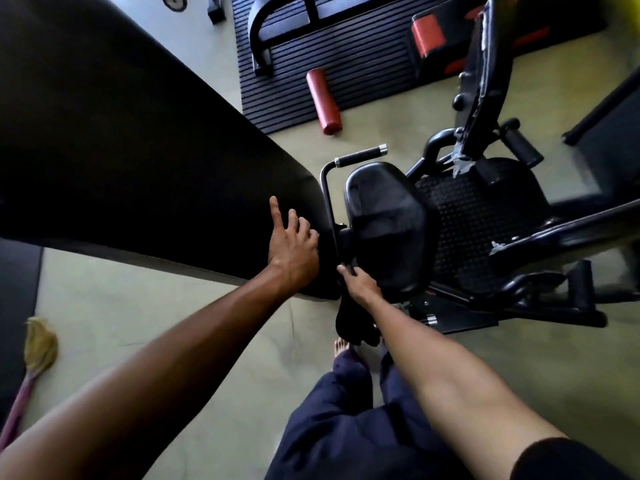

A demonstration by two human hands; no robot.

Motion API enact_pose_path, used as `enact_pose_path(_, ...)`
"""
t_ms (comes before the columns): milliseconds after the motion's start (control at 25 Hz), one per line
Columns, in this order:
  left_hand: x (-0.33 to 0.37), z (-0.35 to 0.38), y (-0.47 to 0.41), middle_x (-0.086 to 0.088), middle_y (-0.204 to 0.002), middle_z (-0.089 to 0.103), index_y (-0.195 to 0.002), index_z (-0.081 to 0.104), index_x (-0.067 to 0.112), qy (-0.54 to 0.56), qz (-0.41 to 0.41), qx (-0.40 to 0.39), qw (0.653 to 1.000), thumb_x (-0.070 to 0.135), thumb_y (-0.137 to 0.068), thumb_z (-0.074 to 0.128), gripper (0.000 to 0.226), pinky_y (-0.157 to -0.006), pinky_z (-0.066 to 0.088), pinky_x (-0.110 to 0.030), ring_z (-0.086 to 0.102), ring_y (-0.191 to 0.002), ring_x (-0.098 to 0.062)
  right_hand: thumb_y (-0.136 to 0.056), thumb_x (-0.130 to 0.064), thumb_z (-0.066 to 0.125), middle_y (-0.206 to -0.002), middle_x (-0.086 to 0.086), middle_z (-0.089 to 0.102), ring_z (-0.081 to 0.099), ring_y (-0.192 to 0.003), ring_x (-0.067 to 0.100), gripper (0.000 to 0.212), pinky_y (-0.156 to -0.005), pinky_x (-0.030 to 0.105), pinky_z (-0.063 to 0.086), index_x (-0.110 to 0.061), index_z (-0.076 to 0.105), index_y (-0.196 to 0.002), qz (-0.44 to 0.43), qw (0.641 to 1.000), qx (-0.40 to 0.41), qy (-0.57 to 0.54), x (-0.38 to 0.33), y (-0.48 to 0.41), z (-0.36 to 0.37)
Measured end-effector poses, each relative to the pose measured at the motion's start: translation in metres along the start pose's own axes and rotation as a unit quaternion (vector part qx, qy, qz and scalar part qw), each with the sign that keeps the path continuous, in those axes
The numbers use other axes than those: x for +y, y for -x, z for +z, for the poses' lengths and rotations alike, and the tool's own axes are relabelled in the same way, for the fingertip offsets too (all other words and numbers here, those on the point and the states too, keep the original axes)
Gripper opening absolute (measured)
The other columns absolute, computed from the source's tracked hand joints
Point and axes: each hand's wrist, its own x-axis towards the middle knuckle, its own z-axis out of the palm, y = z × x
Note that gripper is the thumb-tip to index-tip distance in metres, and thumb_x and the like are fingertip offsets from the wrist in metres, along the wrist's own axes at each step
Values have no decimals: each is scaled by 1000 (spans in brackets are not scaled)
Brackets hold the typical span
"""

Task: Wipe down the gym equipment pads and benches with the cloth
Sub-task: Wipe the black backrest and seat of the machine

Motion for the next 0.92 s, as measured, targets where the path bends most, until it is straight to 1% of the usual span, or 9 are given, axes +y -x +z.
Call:
enact_pose_path(80,3,-1,-1,-16,-160,32,-151,38,16,52,2,14,999,42,-105,26,54,-111,-10,-77,16,-152,-42,-91,-82,34,-142,14,59,55,-129,39,77,-108,43,42,-26,57,-139,4,1000,18,11,1,14,-16)
enact_pose_path(160,7,-2,-2,-13,-153,40,-146,44,17,98,12,17,995,41,-103,32,51,-114,-5,-74,23,-148,-40,-79,-95,26,-139,15,60,55,-128,39,92,-108,46,42,-28,59,-134,-7,998,47,31,0,33,-30)
enact_pose_path(240,12,-2,-5,-12,-151,43,-146,45,18,136,21,14,990,44,-101,37,52,-117,2,-71,29,-144,-38,-71,-101,29,-139,14,59,56,-127,39,99,-107,48,42,-30,58,-133,-27,993,77,81,-5,57,-45)
enact_pose_path(400,25,1,-7,-10,-150,45,-145,46,21,206,60,11,977,41,-98,44,51,-116,19,-64,38,-139,-36,-67,-96,52,-145,10,51,52,-131,39,104,-106,48,43,-31,46,-148,-27,979,132,153,-5,103,-65)
enact_pose_path(520,37,4,-7,-9,-150,45,-141,48,22,242,96,0,966,37,-97,46,47,-112,29,-59,39,-139,-35,-63,-98,53,-147,8,49,52,-132,38,110,-106,48,43,-32,43,-151,6,973,165,159,9,136,-67)
enact_pose_path(600,45,3,-7,-10,-150,45,-140,48,20,264,119,-15,957,33,-96,48,47,-110,31,-55,38,-140,-36,-60,-99,55,-147,6,48,52,-132,37,112,-106,47,43,-34,43,-150,23,971,183,154,16,160,-67)
enact_pose_path(760,71,-5,2,-10,-153,42,-145,44,19,268,190,-11,944,31,-98,40,48,-112,32,-53,37,-142,-37,-50,-95,66,-147,6,45,51,-133,36,121,-108,48,43,-31,41,-149,70,966,222,115,43,206,-64)
enact_pose_path(840,86,-10,9,-10,-155,41,-147,43,19,265,226,-1,938,35,-100,40,50,-111,31,-53,36,-142,-37,-50,-86,75,-149,7,40,49,-134,35,124,-107,48,44,-27,36,-152,96,964,226,99,61,223,-58)
enact_pose_path(920,97,-13,16,-10,-155,41,-148,42,19,258,255,10,932,37,-100,41,51,-111,32,-53,37,-142,-38,-56,-72,84,-146,6,40,51,-132,35,115,-104,47,46,-26,36,-151,112,959,245,93,76,235,-50)
